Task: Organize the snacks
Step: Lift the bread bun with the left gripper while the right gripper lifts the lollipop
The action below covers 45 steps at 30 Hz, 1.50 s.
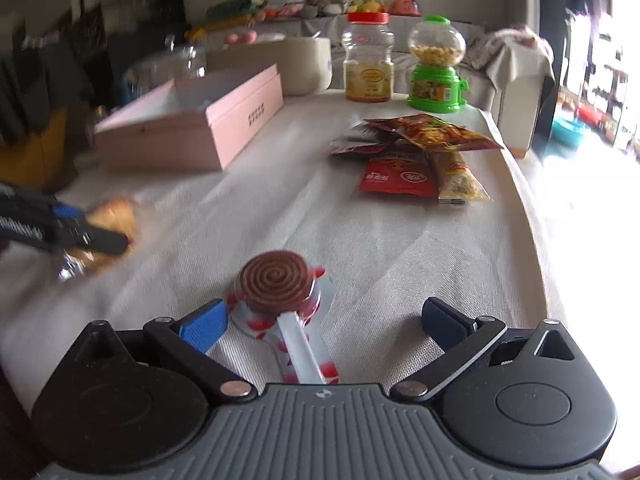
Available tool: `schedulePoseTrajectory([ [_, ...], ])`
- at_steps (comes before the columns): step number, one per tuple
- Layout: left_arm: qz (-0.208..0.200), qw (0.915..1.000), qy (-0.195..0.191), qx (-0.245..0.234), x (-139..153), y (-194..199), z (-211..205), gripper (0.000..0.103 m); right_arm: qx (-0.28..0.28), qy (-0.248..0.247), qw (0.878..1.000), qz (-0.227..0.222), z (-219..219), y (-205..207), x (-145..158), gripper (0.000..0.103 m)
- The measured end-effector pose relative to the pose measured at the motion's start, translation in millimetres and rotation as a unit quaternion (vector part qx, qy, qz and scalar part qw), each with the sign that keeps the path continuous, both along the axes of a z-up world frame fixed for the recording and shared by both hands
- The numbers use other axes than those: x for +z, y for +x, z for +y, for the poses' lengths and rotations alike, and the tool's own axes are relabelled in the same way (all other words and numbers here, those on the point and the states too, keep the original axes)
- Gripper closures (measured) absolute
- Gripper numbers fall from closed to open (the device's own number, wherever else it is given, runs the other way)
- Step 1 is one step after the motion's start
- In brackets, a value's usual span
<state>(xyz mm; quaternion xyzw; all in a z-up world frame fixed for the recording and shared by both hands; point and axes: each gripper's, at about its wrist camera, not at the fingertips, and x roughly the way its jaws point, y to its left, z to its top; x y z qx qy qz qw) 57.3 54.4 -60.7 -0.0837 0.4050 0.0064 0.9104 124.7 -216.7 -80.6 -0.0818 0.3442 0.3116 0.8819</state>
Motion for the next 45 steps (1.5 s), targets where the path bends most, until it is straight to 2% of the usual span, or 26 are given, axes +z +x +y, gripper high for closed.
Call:
schedulePoseTrajectory([
  [2,-0.005,1.0000,0.004,0.003,0,0,-2,0.040,-0.002,-0.011,1.000,-0.002,3,-5,1,0.001],
  [6,-0.013,0.9999,-0.002,-0.006,-1,-2,-6,0.039,-0.021,0.009,1.000,0.011,-4,-18,8,0.015],
  [10,-0.022,0.9997,-0.010,-0.006,-3,-7,-6,0.039,-0.020,0.029,0.999,0.035,-6,-32,11,0.018],
  [15,-0.025,0.9996,-0.011,-0.008,-3,-10,-6,0.039,0.036,0.041,0.997,0.055,6,-45,16,0.021],
  [18,-0.025,0.9996,-0.009,-0.011,-2,-11,-7,0.039,0.045,0.027,0.998,0.040,14,-48,19,0.022],
  [22,-0.026,0.9995,-0.008,-0.012,-2,-12,-7,0.039,0.000,0.024,1.000,0.013,16,-35,22,0.022],
  [25,-0.026,0.9996,-0.007,-0.014,-3,-11,-7,0.039,-0.036,0.021,0.999,0.016,21,-16,17,0.029],
  [26,-0.025,0.9995,-0.007,-0.015,-3,-12,-7,0.039,-0.043,0.018,0.999,0.021,24,-11,15,0.034],
  [33,-0.024,0.9995,-0.007,-0.018,-3,-13,-6,0.039,-0.025,-0.014,0.999,-0.023,39,-21,9,0.038],
  [37,-0.025,0.9995,-0.008,-0.019,-3,-13,-7,0.039,-0.028,-0.001,0.999,-0.019,35,-19,7,0.038],
  [45,-0.022,0.9995,-0.012,-0.019,-2,-14,-6,0.039,-0.029,-0.005,0.999,-0.016,37,-19,9,0.040],
])
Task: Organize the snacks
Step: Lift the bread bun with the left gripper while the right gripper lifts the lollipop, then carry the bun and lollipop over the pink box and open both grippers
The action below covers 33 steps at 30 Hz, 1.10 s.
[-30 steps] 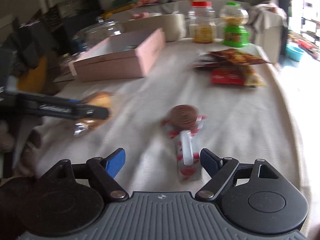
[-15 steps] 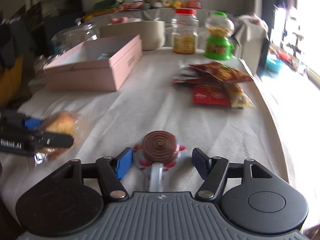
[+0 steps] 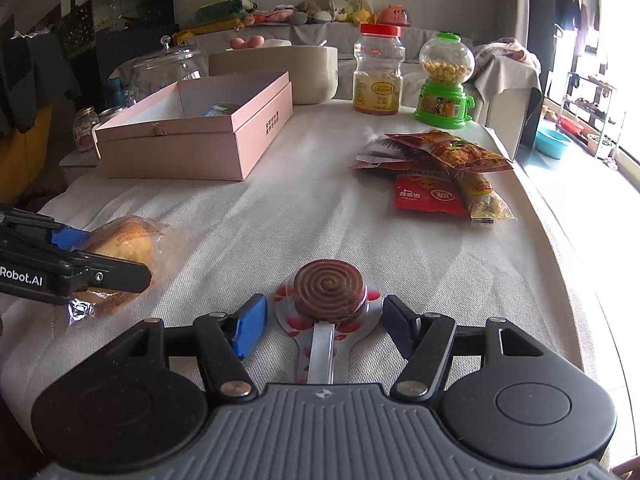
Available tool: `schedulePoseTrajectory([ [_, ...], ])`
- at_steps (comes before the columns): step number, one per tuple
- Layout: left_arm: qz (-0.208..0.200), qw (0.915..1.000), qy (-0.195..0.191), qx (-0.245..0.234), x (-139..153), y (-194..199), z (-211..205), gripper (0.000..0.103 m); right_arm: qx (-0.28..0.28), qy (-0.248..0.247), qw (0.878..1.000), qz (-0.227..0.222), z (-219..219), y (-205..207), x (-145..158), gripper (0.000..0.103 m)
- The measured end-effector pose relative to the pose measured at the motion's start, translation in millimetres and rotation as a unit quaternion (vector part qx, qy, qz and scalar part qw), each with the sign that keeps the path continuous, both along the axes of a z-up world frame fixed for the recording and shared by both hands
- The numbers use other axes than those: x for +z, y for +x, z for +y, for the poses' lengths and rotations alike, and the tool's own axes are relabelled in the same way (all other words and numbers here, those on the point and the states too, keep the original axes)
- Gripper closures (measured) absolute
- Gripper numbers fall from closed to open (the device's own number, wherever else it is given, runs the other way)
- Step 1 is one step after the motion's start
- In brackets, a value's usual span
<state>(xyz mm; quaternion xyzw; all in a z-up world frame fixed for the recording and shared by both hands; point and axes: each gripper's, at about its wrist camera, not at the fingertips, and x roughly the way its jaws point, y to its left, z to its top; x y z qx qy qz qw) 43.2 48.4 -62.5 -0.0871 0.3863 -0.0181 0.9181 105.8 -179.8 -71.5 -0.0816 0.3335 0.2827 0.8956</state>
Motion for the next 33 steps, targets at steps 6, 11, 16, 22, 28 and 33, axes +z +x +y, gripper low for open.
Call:
schedulePoseTrajectory([
  [6,0.006,0.9999,-0.013,-0.008,2,-8,3,0.039,0.007,0.000,1.000,0.016,-2,3,4,0.044],
  [11,-0.001,0.9998,-0.014,-0.013,7,-31,6,0.040,0.030,0.016,0.999,0.038,-9,-1,16,0.044],
  [16,-0.059,0.9974,-0.038,-0.017,52,-45,23,0.041,0.058,0.040,0.997,-0.013,-8,-8,67,0.065],
  [22,-0.184,0.9801,0.059,0.046,143,-17,59,0.041,0.088,0.070,0.984,-0.135,18,6,176,0.084],
  [28,-0.133,0.9875,-0.018,0.082,120,8,85,0.041,0.109,0.028,0.986,-0.125,43,23,166,0.084],
  [33,-0.056,0.9963,-0.045,0.048,67,4,72,0.041,0.089,-0.005,0.996,-0.025,31,21,99,0.059],
])
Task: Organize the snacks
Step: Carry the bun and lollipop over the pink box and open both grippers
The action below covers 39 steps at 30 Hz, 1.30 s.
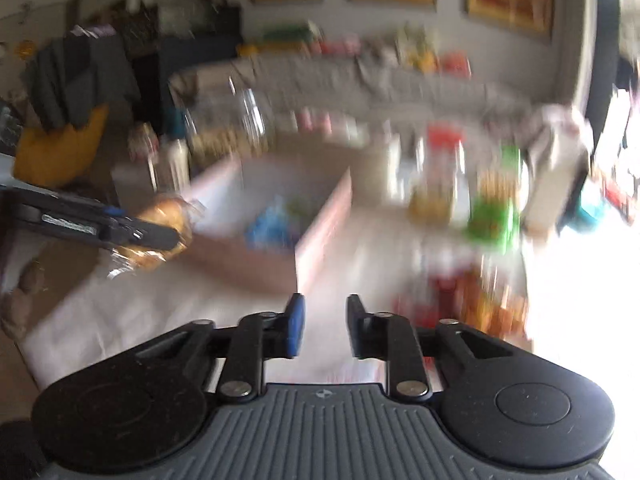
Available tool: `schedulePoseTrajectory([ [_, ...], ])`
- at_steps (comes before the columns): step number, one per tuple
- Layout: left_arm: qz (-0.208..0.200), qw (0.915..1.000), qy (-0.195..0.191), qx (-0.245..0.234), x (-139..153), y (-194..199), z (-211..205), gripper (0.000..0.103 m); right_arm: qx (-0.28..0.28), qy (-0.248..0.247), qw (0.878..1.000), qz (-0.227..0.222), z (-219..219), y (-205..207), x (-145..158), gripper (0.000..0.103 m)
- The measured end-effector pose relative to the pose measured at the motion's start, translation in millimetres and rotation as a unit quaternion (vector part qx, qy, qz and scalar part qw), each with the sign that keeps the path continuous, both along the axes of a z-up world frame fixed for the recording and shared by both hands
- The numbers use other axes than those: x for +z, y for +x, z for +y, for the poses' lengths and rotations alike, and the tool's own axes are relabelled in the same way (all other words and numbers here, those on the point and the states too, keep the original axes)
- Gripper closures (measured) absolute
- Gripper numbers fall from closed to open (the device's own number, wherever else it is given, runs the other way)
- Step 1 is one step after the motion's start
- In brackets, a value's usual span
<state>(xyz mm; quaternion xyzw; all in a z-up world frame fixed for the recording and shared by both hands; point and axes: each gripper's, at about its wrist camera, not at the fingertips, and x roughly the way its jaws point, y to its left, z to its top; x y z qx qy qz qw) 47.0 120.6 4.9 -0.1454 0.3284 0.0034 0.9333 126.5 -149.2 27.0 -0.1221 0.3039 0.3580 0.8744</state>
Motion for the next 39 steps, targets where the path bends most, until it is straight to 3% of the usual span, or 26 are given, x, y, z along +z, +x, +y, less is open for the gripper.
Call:
schedulePoseTrajectory([
  [2,0.029,0.9994,-0.016,-0.006,-21,-1,-6,0.041,-0.016,0.004,0.999,0.050,-5,2,-27,0.035],
  [3,0.039,0.9990,-0.023,-0.008,-29,-3,-9,0.041,-0.024,0.012,0.997,0.070,-7,2,-39,0.032],
  [7,0.065,0.9976,-0.024,-0.005,-48,-7,-15,0.041,-0.031,0.017,0.993,0.116,0,2,-75,0.032],
  [12,0.074,0.9969,0.025,-0.007,-52,-17,-27,0.041,-0.039,-0.024,0.997,0.061,19,-1,-97,0.032],
  [15,0.074,0.9969,0.027,-0.008,-54,-26,-28,0.041,-0.036,-0.028,0.998,0.050,21,-2,-97,0.041],
  [20,0.068,0.9974,0.020,-0.006,-46,-33,-23,0.041,0.012,-0.035,0.999,0.035,15,-14,-78,0.041],
  [22,0.048,0.9987,0.014,-0.003,-32,-34,-16,0.041,0.040,-0.019,0.999,0.024,9,-22,-57,0.041],
  [25,-0.014,0.9992,0.032,0.019,6,-28,-2,0.041,0.054,0.010,0.997,-0.047,7,-26,-8,0.041],
  [28,-0.079,0.9941,0.056,0.048,42,-5,16,0.041,0.053,0.049,0.990,-0.119,16,-15,46,0.041],
  [30,-0.096,0.9922,0.051,0.060,51,24,32,0.041,0.051,0.064,0.985,-0.152,30,0,73,0.041],
  [32,-0.086,0.9938,0.038,0.059,44,59,47,0.041,0.053,0.067,0.984,-0.157,52,20,89,0.041],
  [34,-0.077,0.9943,0.056,0.047,25,88,52,0.041,0.058,0.060,0.985,-0.150,75,39,93,0.041],
  [36,-0.057,0.9935,0.094,0.028,1,111,50,0.041,0.070,0.049,0.988,-0.125,98,59,88,0.041],
  [39,-0.042,0.9932,0.108,0.013,-25,127,53,0.041,0.089,0.036,0.993,-0.068,133,92,74,0.041],
])
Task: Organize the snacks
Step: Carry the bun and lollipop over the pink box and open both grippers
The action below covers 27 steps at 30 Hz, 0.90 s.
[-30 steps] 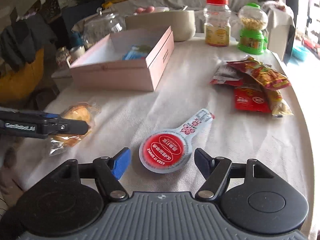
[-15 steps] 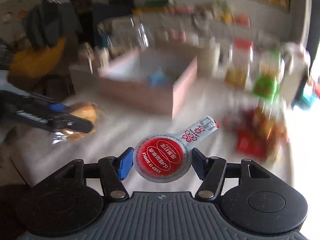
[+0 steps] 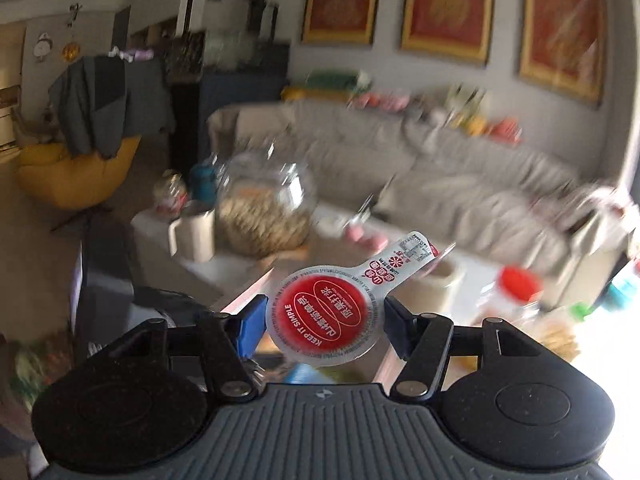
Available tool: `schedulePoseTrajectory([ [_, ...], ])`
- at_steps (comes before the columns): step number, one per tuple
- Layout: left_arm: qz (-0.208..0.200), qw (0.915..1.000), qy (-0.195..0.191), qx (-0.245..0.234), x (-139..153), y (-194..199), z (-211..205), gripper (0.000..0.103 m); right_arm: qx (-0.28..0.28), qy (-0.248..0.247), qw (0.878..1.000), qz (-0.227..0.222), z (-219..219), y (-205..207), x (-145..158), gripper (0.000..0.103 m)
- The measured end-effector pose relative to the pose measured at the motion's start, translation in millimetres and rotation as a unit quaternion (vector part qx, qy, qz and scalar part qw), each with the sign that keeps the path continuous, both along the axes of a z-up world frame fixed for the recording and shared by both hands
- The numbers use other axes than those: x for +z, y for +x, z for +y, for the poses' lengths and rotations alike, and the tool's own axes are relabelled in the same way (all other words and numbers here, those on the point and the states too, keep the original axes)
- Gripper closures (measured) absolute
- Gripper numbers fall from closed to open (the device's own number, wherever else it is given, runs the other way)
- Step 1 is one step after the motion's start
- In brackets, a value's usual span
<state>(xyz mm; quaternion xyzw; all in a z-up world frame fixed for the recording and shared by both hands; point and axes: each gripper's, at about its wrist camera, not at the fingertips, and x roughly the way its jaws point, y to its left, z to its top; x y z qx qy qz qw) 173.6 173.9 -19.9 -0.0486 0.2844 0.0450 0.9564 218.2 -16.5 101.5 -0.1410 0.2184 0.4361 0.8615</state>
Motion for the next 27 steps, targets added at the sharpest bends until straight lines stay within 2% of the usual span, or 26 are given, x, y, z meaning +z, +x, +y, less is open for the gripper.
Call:
schedulePoseTrajectory([
  [4,-0.007,0.9998,0.017,-0.005,-16,1,4,0.042,0.008,-0.013,0.996,0.090,56,47,-29,0.041],
  [8,-0.021,0.9997,0.008,0.005,-16,-10,13,0.042,0.029,-0.052,0.981,0.187,103,77,-75,0.041],
  [11,-0.037,0.9993,-0.004,0.001,-9,-26,18,0.042,0.030,-0.066,0.977,0.201,113,82,-93,0.040],
  [14,-0.044,0.9989,-0.015,0.002,-3,-37,17,0.042,0.045,-0.044,0.977,0.204,98,82,-90,0.029],
  [16,-0.053,0.9980,-0.034,0.004,3,-42,14,0.042,0.074,-0.026,0.974,0.211,86,85,-82,0.029],
  [19,-0.066,0.9963,-0.056,-0.007,13,-48,3,0.042,0.059,-0.016,0.984,0.166,69,80,-64,0.028],
  [22,-0.062,0.9958,-0.058,-0.034,19,-53,-16,0.042,0.020,-0.015,0.995,0.101,26,70,-51,0.025],
  [25,-0.045,0.9935,-0.075,-0.073,18,-58,-37,0.042,-0.055,-0.024,0.997,0.038,-33,66,-52,0.021],
  [27,-0.032,0.9904,-0.091,-0.099,14,-56,-50,0.042,-0.120,-0.030,0.992,0.018,-73,70,-63,0.017],
])
